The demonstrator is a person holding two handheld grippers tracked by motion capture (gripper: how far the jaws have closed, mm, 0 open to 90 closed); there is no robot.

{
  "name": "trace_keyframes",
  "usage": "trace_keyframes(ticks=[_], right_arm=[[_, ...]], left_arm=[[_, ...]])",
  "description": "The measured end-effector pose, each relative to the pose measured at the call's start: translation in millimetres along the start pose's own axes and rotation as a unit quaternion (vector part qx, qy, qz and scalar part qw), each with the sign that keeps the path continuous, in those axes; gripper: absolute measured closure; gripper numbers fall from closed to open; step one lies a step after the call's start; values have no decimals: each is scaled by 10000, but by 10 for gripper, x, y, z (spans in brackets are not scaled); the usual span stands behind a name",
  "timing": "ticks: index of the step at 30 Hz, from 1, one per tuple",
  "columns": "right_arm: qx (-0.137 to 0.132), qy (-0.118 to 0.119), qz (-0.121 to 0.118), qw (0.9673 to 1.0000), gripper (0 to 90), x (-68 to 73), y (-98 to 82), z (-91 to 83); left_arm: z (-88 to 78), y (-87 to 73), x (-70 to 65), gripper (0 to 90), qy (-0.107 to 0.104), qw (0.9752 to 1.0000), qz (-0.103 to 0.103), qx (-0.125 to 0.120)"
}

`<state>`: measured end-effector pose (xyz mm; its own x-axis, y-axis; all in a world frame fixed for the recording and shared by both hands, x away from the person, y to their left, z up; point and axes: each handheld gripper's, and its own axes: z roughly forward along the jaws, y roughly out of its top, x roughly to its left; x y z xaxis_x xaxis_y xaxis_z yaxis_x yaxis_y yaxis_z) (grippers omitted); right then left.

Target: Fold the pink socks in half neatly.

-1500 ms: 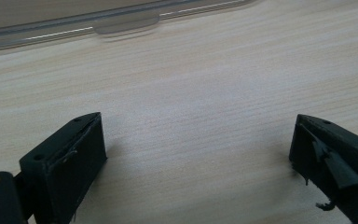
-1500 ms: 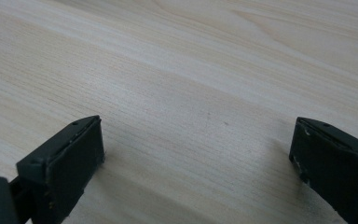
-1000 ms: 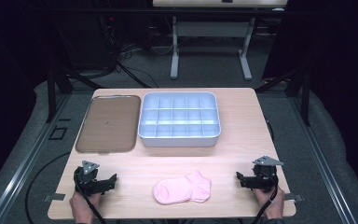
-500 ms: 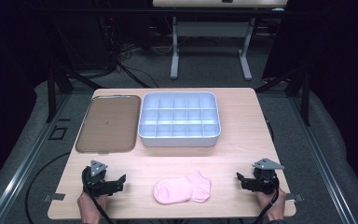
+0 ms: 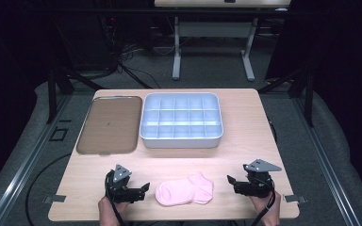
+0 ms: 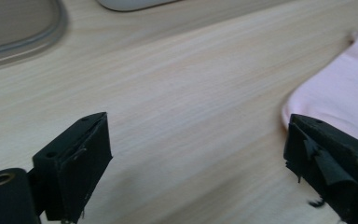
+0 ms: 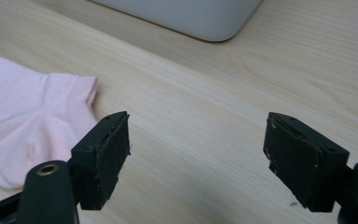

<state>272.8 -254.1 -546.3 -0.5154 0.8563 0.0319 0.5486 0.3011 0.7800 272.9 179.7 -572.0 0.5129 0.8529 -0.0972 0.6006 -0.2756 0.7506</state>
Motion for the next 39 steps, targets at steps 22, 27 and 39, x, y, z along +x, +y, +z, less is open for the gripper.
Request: trace_keyframes(ticks=[22,27,39], right_arm=[[547,556,-168,9968,596,467,67,287],[710,715,-22,9949,617,456,59,371],[864,714,-160,9936,799,501,-2,470]], left_arm=[[27,-49,-273,529,-939,9954,-38,162],[61,-30,-307,580,-1030,9944,40,238],[128,-39,-355,757,-1053,9935,239,369]])
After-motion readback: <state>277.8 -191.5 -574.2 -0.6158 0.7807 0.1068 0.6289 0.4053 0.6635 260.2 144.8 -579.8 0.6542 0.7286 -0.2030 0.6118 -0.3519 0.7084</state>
